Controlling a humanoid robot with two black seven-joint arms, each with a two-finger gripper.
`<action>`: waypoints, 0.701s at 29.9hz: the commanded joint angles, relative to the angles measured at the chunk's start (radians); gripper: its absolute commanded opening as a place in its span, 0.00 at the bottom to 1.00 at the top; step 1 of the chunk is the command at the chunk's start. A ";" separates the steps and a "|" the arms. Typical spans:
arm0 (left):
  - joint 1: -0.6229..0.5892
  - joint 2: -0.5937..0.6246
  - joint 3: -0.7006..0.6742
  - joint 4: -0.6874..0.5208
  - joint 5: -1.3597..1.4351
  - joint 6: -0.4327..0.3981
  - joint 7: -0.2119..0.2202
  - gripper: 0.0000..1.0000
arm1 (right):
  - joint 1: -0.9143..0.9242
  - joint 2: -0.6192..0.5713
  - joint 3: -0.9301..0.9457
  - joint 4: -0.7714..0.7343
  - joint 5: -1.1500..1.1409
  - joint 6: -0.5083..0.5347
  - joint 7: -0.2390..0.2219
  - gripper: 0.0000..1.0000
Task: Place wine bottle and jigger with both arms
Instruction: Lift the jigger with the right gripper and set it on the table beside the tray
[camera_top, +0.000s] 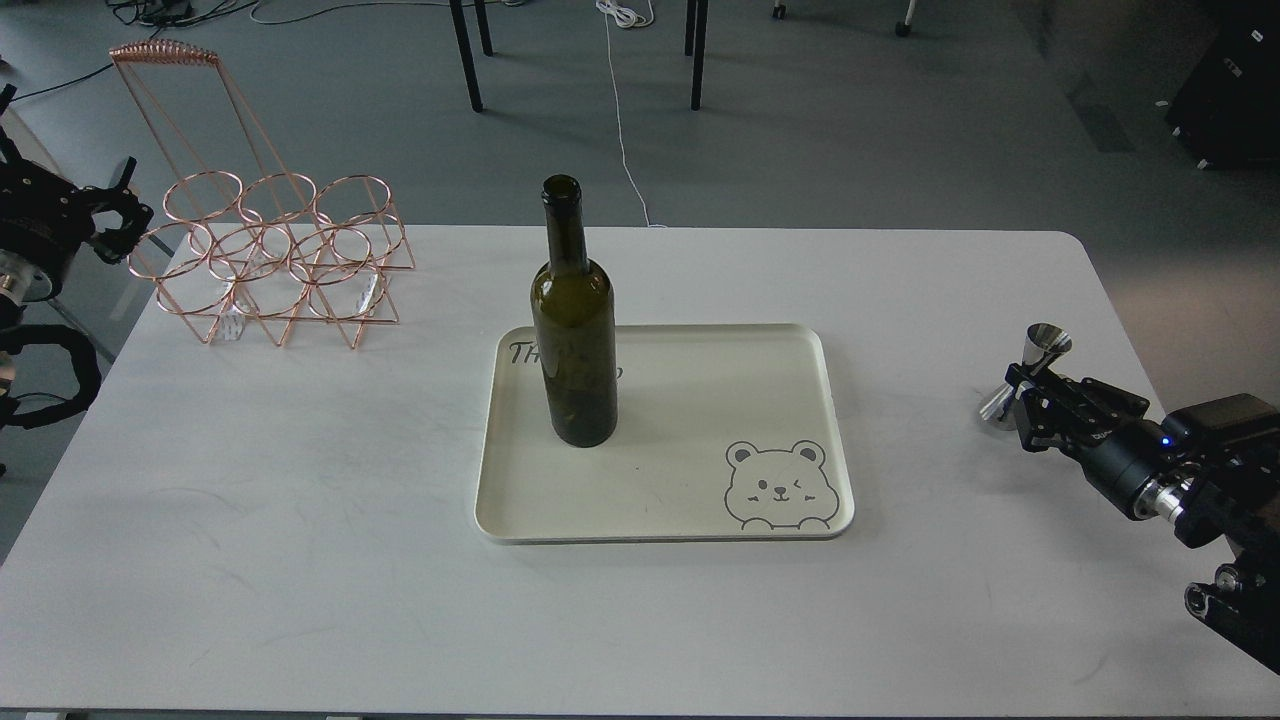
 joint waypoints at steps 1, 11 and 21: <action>-0.009 0.006 0.000 0.001 0.007 0.000 -0.001 0.99 | -0.003 0.004 0.000 0.002 0.000 0.000 0.001 0.16; -0.009 0.009 0.000 0.001 0.013 0.000 0.000 0.99 | -0.003 0.003 0.000 0.003 0.000 0.000 0.002 0.32; -0.010 0.010 0.000 0.001 0.013 0.000 0.000 0.99 | -0.006 0.004 -0.001 0.015 0.000 0.000 0.004 0.42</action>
